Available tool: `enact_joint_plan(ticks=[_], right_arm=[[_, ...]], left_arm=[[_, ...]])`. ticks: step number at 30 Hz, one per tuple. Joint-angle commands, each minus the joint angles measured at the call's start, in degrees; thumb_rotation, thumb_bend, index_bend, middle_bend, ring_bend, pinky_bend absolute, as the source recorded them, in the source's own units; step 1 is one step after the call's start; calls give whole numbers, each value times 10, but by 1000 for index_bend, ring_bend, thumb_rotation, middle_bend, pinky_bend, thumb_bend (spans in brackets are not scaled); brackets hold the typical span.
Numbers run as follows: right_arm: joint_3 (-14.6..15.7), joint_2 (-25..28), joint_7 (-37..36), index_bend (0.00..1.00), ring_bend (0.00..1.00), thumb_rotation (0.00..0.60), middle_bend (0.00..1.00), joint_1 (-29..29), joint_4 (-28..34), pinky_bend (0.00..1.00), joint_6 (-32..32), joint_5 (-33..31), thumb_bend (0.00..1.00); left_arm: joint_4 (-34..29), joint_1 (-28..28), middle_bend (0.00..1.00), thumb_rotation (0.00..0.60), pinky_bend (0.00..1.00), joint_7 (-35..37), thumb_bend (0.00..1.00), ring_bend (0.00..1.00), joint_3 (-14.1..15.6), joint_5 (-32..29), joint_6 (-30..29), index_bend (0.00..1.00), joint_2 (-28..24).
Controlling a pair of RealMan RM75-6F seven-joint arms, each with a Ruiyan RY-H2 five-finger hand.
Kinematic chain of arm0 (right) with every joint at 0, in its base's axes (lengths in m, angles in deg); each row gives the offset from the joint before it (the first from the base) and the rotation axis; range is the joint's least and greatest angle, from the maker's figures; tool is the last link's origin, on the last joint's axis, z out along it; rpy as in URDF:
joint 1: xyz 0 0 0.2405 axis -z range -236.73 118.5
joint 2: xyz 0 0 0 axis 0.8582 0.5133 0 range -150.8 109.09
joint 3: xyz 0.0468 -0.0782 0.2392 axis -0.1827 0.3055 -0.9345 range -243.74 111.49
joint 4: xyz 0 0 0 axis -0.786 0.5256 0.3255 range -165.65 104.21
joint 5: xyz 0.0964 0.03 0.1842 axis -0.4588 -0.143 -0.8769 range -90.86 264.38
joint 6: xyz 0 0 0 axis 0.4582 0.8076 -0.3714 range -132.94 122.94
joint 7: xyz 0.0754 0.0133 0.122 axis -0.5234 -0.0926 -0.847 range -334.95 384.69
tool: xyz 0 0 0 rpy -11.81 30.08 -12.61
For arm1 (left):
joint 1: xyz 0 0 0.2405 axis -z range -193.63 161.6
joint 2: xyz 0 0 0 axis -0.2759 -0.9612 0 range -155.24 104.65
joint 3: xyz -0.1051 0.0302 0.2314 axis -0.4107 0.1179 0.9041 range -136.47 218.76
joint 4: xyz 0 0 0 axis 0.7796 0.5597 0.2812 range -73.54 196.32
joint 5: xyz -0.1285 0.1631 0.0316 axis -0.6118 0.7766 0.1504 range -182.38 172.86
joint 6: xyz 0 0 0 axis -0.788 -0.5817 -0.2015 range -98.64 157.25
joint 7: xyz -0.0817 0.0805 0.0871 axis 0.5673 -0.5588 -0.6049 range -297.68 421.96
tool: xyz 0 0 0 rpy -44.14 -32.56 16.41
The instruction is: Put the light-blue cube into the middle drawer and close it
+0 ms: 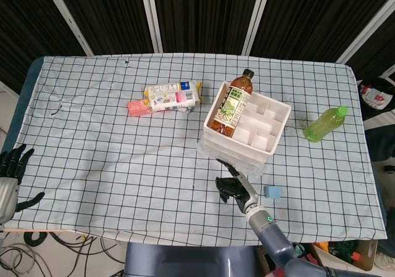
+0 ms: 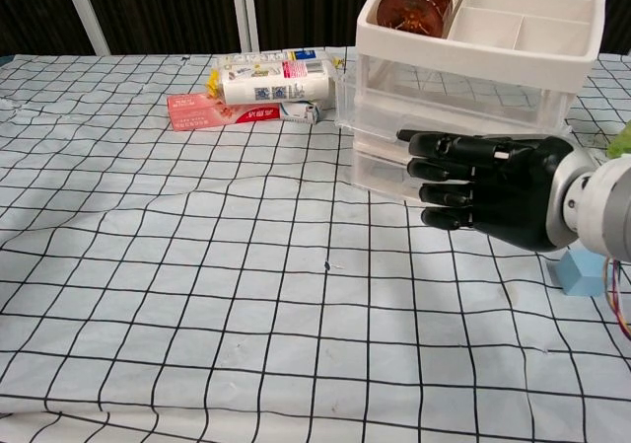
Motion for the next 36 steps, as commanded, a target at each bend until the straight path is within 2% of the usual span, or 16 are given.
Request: enact_joint_plan(ticks=[1, 5, 12, 20, 22, 26, 32, 36], right_arm=[[3, -1, 1, 50, 877, 600, 812, 1, 1, 821, 1, 5, 523], [4, 2, 2, 4, 877, 600, 812, 3, 7, 820, 2, 13, 523], [18, 14, 1, 0, 876, 600, 810, 15, 25, 820, 0, 29, 523], [54, 42, 11, 8, 876, 600, 810, 39, 61, 820, 1, 69, 523], [65, 52, 14, 47, 876, 600, 810, 46, 72, 820, 0, 81, 523], [84, 73, 29, 202, 876, 600, 810, 54, 85, 820, 1, 105, 523], [97, 104, 77, 263, 876, 600, 810, 59, 90, 820, 29, 144, 523], [93, 135, 93, 287, 876, 600, 810, 56, 101, 820, 35, 149, 522]], left_arm=[[0, 0, 0, 600, 0, 0, 35, 0, 0, 0, 0, 0, 0], [0, 0, 0, 600, 0, 0, 36, 0, 0, 0, 0, 0, 0], [-1, 1, 0, 600, 0, 0, 35, 0, 0, 0, 1, 0, 0], [-1, 1, 0, 600, 0, -1, 36, 0, 1, 2, 2, 0, 1], [-1, 1, 0, 600, 0, -1, 36, 0, 1, 3, 1, 0, 1], [-2, 1, 0, 600, 0, -1, 36, 0, 2, 3, 2, 0, 1], [-2, 1, 0, 600, 0, 0, 36, 0, 1, 2, 1, 0, 1], [-3, 1, 0, 600, 0, 0, 36, 0, 1, 1, 2, 0, 1]])
